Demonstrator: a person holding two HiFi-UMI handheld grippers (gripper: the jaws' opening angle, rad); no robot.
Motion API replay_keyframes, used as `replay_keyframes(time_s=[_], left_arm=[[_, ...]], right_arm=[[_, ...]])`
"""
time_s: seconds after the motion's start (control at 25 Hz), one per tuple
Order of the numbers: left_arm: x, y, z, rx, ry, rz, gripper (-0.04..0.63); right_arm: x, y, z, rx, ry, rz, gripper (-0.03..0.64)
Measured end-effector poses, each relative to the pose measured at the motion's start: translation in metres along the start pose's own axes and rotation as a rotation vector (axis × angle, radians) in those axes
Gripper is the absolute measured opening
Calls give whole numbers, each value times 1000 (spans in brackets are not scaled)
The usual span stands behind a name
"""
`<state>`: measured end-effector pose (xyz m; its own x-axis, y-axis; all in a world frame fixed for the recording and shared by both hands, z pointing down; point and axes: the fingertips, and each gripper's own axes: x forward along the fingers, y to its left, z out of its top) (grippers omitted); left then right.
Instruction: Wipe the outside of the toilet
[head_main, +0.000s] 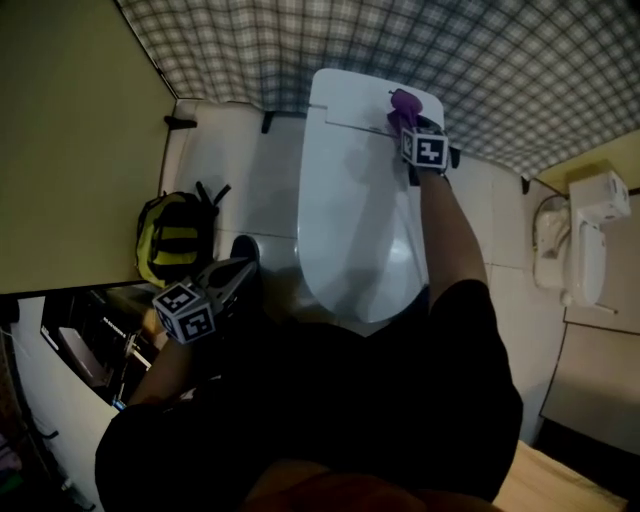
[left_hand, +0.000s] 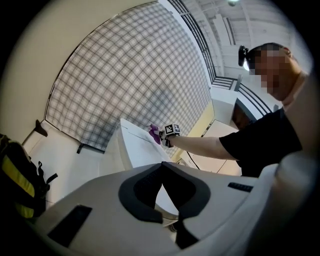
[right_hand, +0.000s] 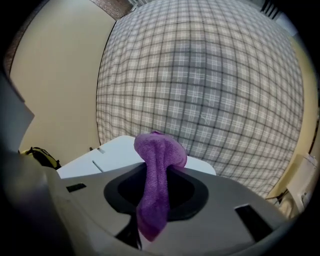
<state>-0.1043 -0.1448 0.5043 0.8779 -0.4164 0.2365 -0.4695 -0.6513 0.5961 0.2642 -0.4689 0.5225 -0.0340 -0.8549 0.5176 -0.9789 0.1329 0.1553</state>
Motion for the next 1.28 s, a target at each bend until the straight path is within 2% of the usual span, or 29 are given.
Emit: replay_keyframes(time_s=[0.32, 0.64, 0.8, 0.88, 1.04, 1.28], left_arm=[[31, 22, 37, 4, -56, -5, 0], [60, 45, 54, -100, -55, -32, 1], [62, 46, 55, -141, -55, -45, 2], [62, 47, 57, -151, -59, -43, 1], [62, 49, 59, -164, -71, -41, 2], [62, 34, 58, -100, -71, -49, 2]], right_arm=[[59, -11, 39, -37, 43, 4, 103], [137, -7, 43, -62, 132, 38, 103], [157, -9, 33, -87, 176, 19, 103], [161, -17, 30, -113, 186, -26, 103], [158, -12, 25, -99, 205, -23, 101], [112, 1, -11, -115, 277, -3, 100]])
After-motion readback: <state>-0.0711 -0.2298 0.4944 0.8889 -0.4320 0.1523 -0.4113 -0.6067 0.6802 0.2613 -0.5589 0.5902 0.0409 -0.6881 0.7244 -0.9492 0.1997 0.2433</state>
